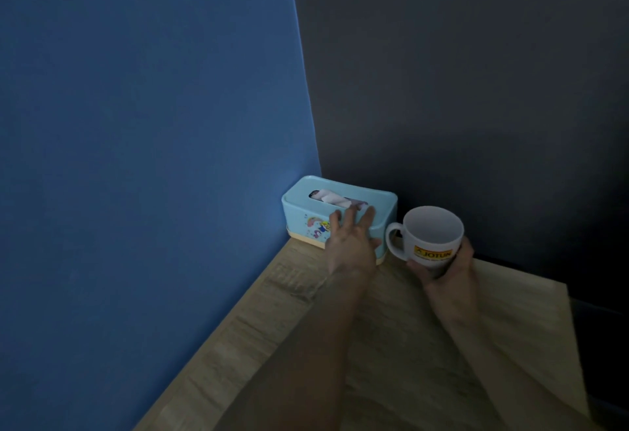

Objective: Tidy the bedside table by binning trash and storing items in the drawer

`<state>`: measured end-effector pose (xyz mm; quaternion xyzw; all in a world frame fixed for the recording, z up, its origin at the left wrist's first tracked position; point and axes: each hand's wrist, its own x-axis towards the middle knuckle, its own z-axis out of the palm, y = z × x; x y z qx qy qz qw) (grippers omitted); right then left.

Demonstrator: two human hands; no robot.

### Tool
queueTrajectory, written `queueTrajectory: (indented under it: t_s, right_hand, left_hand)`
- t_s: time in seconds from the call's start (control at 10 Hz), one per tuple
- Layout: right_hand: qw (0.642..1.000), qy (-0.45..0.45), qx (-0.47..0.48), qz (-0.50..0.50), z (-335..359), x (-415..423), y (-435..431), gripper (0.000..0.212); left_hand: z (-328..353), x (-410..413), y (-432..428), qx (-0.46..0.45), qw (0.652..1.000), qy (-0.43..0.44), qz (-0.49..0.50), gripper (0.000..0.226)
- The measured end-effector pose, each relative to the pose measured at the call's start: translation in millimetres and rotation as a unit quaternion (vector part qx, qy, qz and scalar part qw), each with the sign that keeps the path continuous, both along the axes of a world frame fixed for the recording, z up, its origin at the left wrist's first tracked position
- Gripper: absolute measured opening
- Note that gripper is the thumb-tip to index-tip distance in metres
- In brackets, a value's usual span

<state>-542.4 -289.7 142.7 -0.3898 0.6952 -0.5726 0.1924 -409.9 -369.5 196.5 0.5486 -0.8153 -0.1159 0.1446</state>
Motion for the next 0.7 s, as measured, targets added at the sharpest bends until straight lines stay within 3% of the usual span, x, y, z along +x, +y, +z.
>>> queueTrajectory:
  t_s: [0.3, 0.4, 0.5, 0.7]
  right_hand:
    - [1.0, 0.011, 0.011, -0.003, -7.2, -5.9, -1.7, 0.1]
    - [0.998, -0.003, 0.05, -0.027, -4.6, -6.6, -0.5, 0.123]
    - [0.996, -0.015, 0.079, -0.049, -0.1, -1.3, 4.7, 0.132]
    - [0.978, 0.019, 0.141, -0.153, 10.6, 38.1, 60.6, 0.087]
  left_hand:
    - [-5.6, 2.0, -3.7, -0.018, 0.999, 0.011, -0.024, 0.067]
    - [-16.7, 24.4, 18.4, -0.087, 0.988, 0.131, 0.001, 0.078]
    - [-40.7, 54.8, 50.4, -0.07, 0.981, 0.183, 0.009, 0.085]
    - [-77.5, 108.5, 99.6, 0.026, 0.986, 0.165, -0.025, 0.07]
